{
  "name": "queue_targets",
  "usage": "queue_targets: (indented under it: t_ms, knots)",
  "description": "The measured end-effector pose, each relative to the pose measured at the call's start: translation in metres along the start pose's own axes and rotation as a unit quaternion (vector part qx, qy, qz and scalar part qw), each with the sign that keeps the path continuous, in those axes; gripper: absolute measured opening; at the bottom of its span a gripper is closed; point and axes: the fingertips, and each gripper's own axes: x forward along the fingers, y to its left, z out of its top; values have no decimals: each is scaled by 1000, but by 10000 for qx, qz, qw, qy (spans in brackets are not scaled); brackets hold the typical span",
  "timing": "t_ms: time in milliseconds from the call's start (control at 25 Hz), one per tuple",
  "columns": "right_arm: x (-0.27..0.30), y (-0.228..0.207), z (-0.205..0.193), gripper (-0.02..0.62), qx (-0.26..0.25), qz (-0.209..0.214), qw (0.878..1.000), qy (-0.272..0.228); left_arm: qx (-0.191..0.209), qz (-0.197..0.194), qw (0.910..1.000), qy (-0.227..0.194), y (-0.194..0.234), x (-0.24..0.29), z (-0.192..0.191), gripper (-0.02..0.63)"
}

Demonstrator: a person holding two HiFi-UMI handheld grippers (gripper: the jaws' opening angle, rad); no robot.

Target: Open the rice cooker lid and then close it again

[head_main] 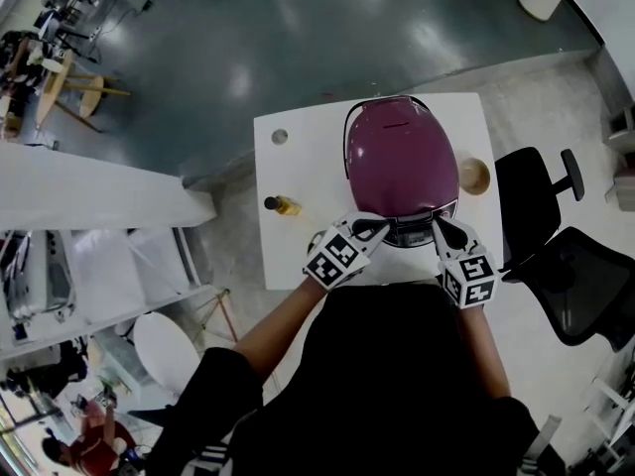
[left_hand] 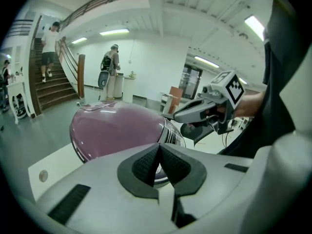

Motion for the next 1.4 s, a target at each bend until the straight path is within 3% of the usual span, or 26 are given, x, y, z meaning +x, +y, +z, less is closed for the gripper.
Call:
queue_targets:
  t_ms: [240,520,1000,1200,1400]
  knots:
    - [-11,31,9,0,-201,-53,9988,-436,-487,655,9926,-898,2,-40,-7,3]
    - [-18,58,-1,0,-328,-67,9989,-318,-939,919,9774,-1657,-18,-77,-26,3]
    - [-40,77,1,0,-576,531,9959,-462,-1301,1578,9555,-2126,-71,-102,-34,3]
    - [-76,67,0,0,-552,705,9934,-720,-1286,2009,9412,-2391,-102,-109,-21,3]
    - [-126,43,-24,0,-456,751,9923,-874,-1181,2397,9336,-2387,-148,-92,-20,2]
